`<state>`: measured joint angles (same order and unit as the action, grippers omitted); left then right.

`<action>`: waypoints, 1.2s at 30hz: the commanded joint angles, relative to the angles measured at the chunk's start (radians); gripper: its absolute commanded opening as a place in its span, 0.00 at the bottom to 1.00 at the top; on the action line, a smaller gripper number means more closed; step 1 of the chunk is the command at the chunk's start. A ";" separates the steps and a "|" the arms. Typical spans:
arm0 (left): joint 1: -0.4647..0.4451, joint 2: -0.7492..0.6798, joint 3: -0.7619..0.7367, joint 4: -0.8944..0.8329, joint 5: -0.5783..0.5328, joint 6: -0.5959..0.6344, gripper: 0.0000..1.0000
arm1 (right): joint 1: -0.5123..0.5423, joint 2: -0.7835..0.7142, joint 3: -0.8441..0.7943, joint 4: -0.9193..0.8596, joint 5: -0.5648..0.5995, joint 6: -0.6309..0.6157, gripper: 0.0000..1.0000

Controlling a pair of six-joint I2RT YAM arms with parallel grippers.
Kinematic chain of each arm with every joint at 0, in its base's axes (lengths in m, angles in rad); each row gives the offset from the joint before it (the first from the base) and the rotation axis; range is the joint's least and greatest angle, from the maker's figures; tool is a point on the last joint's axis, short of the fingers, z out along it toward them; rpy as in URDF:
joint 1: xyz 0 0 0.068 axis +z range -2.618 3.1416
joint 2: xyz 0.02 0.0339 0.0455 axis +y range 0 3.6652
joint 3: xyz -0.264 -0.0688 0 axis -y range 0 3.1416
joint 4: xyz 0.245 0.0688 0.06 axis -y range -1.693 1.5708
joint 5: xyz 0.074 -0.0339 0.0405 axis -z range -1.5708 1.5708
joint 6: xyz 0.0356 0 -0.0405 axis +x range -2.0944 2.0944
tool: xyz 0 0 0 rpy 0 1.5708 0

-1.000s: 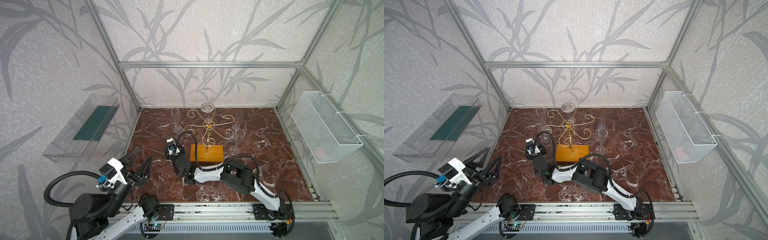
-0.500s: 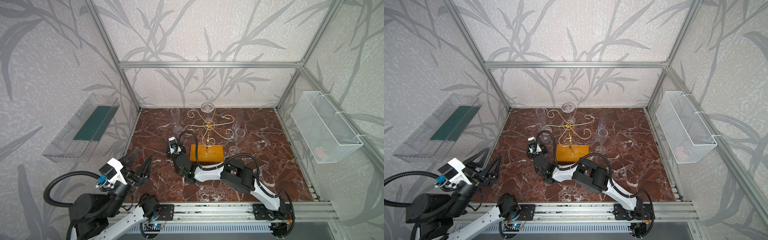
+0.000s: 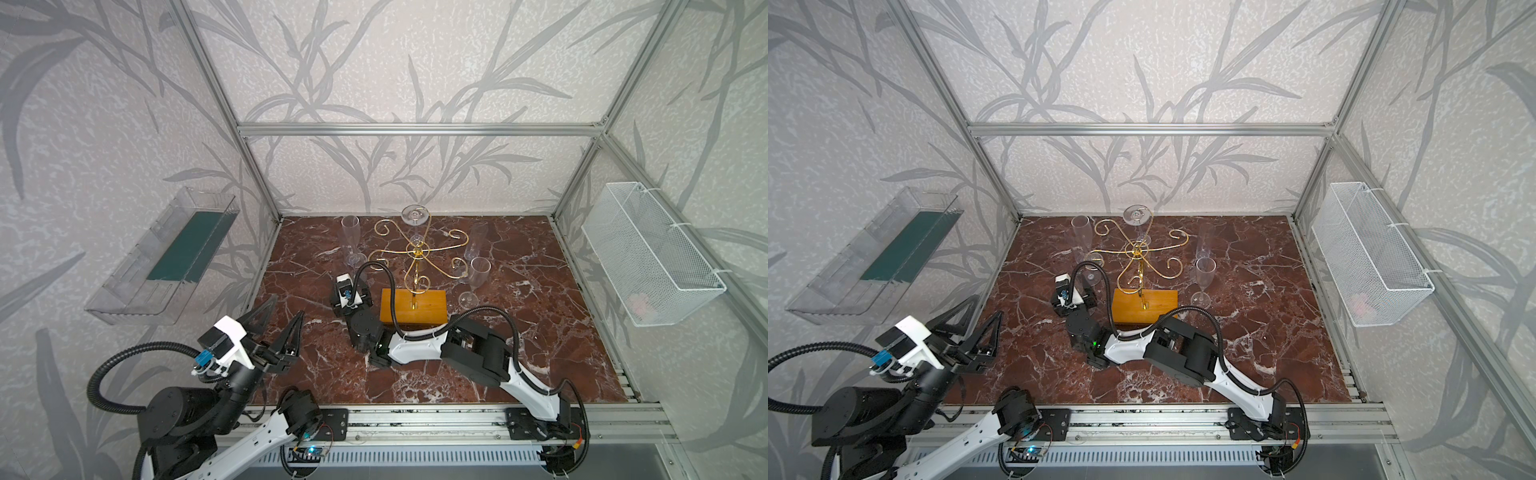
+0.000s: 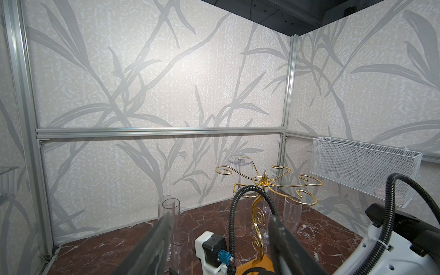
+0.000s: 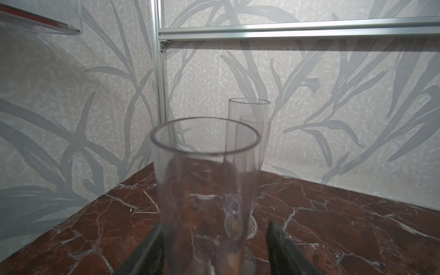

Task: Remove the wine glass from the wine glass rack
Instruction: 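Set the glass upright on the table and open the right gripper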

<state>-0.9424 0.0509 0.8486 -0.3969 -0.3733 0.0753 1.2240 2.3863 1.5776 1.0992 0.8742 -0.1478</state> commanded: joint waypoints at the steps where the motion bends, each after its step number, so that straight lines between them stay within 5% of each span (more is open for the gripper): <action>1: -0.002 -0.013 0.020 -0.017 -0.004 -0.009 0.67 | -0.006 0.004 -0.003 0.019 0.025 0.007 0.67; 21: -0.002 -0.014 0.018 -0.023 -0.003 -0.014 0.66 | -0.006 -0.008 -0.035 0.137 0.107 -0.121 0.73; 36: -0.002 -0.014 0.022 -0.029 0.001 -0.017 0.66 | -0.012 -0.030 -0.079 0.093 0.056 -0.032 0.79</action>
<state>-0.9424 0.0505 0.8490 -0.4084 -0.3729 0.0677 1.2194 2.3859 1.5085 1.1751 0.9264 -0.2050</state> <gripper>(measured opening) 0.665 0.784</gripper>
